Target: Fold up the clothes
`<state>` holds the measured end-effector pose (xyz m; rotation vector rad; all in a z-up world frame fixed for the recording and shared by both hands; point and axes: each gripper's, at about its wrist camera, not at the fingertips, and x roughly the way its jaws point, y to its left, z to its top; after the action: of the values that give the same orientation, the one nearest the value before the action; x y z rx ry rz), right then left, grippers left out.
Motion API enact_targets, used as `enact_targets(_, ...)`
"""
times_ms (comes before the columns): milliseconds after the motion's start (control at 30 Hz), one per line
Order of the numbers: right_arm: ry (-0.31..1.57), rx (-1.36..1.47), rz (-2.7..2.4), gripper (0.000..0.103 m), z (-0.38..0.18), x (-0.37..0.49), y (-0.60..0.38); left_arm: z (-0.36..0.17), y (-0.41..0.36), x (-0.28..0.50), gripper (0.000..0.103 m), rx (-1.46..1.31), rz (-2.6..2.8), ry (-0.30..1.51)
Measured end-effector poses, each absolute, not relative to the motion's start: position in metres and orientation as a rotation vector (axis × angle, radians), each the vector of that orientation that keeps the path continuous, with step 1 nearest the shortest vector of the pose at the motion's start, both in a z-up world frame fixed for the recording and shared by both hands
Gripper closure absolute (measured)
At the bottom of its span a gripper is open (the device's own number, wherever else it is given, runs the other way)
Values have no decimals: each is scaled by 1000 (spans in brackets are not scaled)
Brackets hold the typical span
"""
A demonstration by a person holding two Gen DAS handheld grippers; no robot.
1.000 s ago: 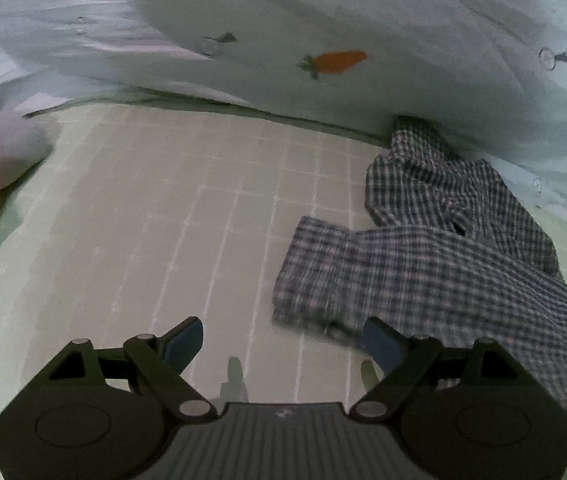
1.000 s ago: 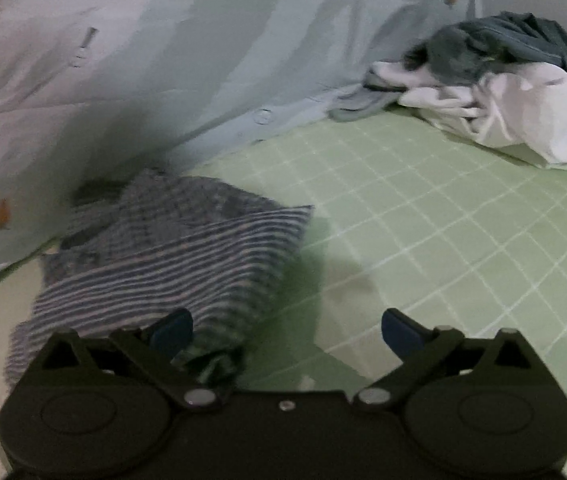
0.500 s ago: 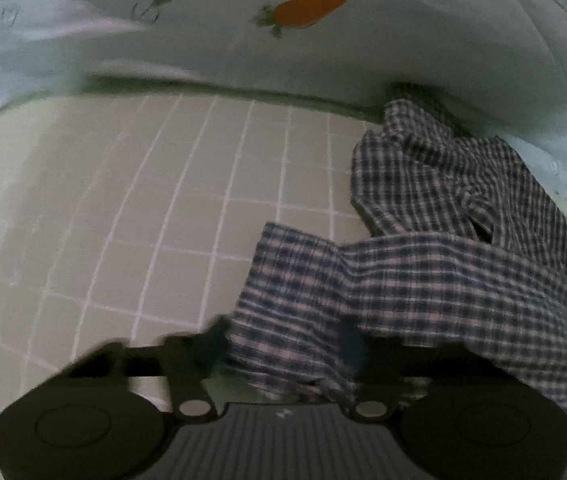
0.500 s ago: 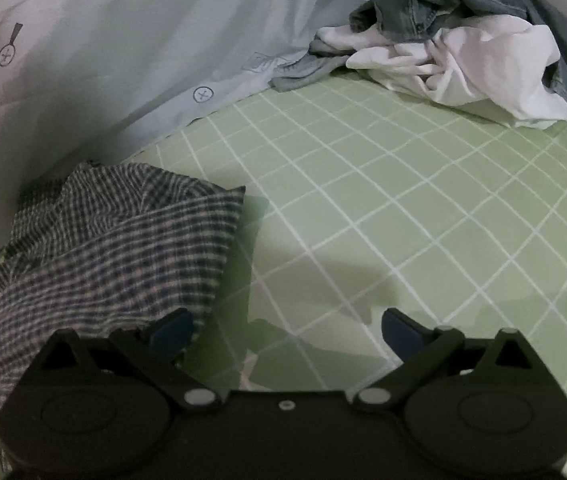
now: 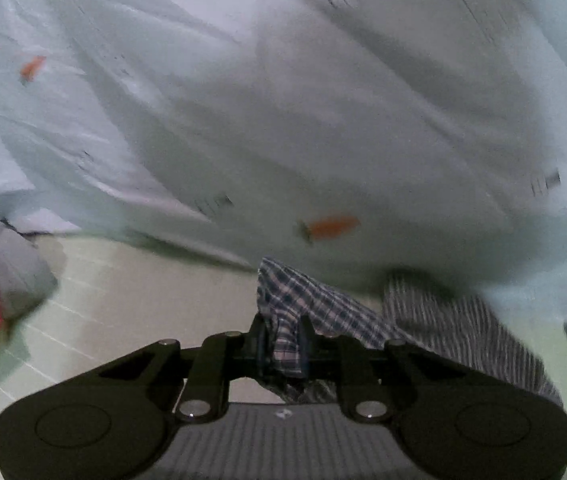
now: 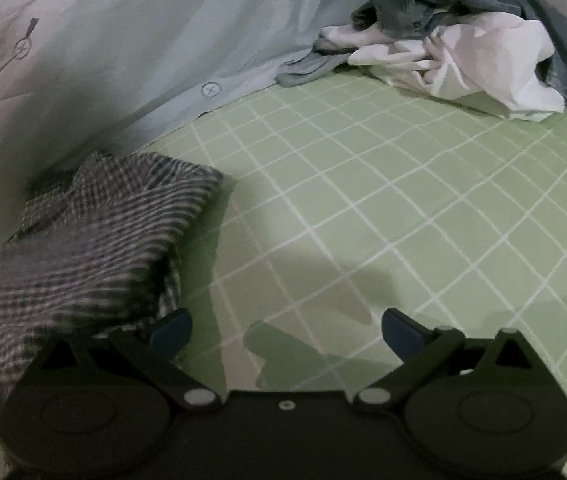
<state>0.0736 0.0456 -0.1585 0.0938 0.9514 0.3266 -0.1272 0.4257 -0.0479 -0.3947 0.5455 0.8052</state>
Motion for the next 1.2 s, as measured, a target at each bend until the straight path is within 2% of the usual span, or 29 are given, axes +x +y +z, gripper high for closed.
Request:
enact_targets(433, 944, 38, 406, 1, -156, 66, 73, -22, 458, -188, 86, -457, 952, 375)
enact_targets(633, 940, 147, 512, 2, -151, 88, 93, -41, 464, -190, 86, -501, 975, 441)
enact_targets(700, 922, 199, 566, 6, -147, 105, 106, -47, 462, -191, 86, -509, 974, 456)
enact_targets(867, 888, 200, 669, 36, -133, 147, 152, -57, 462, -190, 86, -522, 983, 483)
enact_targets(1033, 887, 141, 711, 54, -132, 159, 177, -60, 461, -189, 86, -532, 994, 495)
enact_targets(1067, 886, 142, 717, 70, -132, 160, 179, -60, 461, -189, 86, -530, 993, 495)
enact_targets(1100, 884, 142, 723, 80, -132, 161, 180, -58, 460, -189, 86, -527, 991, 493)
enact_targets(1133, 882, 142, 729, 95, -132, 162, 182, -56, 460, -189, 86, -523, 988, 492)
enact_targets(1200, 878, 142, 741, 98, -133, 164, 184, -50, 457, -189, 86, -521, 983, 472)
